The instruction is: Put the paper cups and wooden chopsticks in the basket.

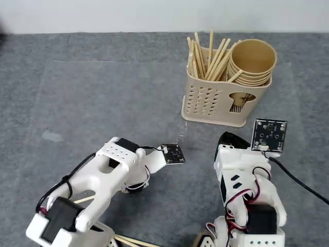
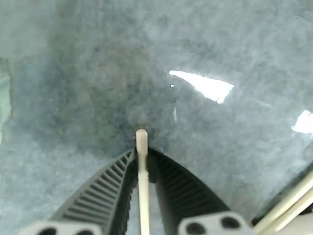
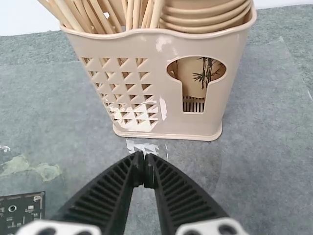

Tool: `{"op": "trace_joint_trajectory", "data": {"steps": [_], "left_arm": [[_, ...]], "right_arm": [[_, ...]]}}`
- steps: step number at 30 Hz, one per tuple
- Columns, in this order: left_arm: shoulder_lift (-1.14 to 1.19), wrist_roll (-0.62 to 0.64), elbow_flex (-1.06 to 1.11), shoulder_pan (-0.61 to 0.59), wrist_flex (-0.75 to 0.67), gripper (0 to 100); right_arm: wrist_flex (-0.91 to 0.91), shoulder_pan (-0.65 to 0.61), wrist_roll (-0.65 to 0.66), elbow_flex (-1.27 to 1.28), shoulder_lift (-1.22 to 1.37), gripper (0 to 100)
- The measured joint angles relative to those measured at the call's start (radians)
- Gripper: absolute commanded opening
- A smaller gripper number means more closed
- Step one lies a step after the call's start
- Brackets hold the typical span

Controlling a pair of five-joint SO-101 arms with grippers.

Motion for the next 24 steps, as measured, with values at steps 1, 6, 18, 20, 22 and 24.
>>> {"op": "trace_joint_trajectory", "data": {"steps": [1,6,18,20,22,24], "left_arm": [[-0.012,0.000,-0.005,0.000,0.009,1],[-0.146,0.000,-0.098,-0.006,0.089,1],[-0.339,-0.006,-0.678,-0.080,0.221,1],[-0.339,-0.006,-0.766,-0.087,0.210,1],[-0.339,0.012,-0.844,-0.092,0.178,1],[-0.339,0.061,-0.910,-0.092,0.120,1]], "right_arm": [[0.000,0.000,0.000,0.000,0.000,1.1],[0.000,0.000,0.000,0.000,0.000,1.1],[0.000,0.000,0.000,0.000,0.000,1.0],[0.000,0.000,0.000,0.000,0.000,1.0],[0.000,0.000,0.000,0.000,0.000,0.9],[0.000,0.000,0.000,0.000,0.000,0.9]]}}
